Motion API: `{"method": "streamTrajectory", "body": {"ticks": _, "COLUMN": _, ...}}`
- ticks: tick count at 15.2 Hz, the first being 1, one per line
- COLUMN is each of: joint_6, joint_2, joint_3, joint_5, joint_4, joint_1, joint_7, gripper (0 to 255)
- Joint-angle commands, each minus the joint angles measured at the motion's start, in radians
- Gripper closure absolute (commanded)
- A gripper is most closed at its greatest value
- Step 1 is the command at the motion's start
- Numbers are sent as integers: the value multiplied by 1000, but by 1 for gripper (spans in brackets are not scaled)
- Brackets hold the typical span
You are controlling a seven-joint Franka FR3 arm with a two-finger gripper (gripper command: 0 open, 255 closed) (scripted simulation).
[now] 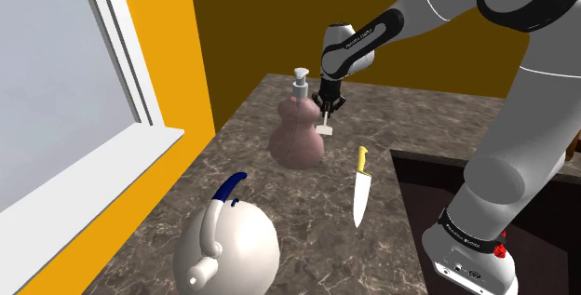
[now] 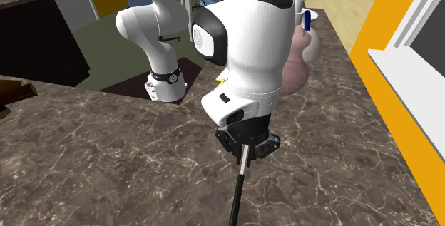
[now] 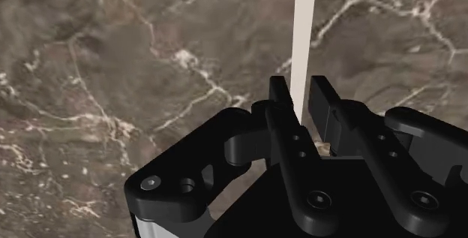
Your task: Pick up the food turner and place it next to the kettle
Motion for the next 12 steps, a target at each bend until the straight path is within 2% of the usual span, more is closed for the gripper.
{"method": "streamTrajectory", "body": {"ticks": 1, "joint_6": 0, "joint_2": 0, "joint_3": 0, "joint_5": 0, "joint_4": 0, "joint_1": 0, "joint_7": 0, "gripper": 255}}
{"method": "streamTrajectory", "body": {"ticks": 7, "joint_6": 0, "joint_2": 0, "joint_3": 0, "joint_5": 0, "joint_4": 0, "joint_1": 0, "joint_7": 0, "gripper": 255}}
{"method": "streamTrajectory", "body": {"ticks": 12, "joint_6": -63, "joint_2": -38, "joint_3": 1, "joint_5": 8, "joint_4": 25, "joint_1": -1, "joint_7": -8, "gripper": 255}}
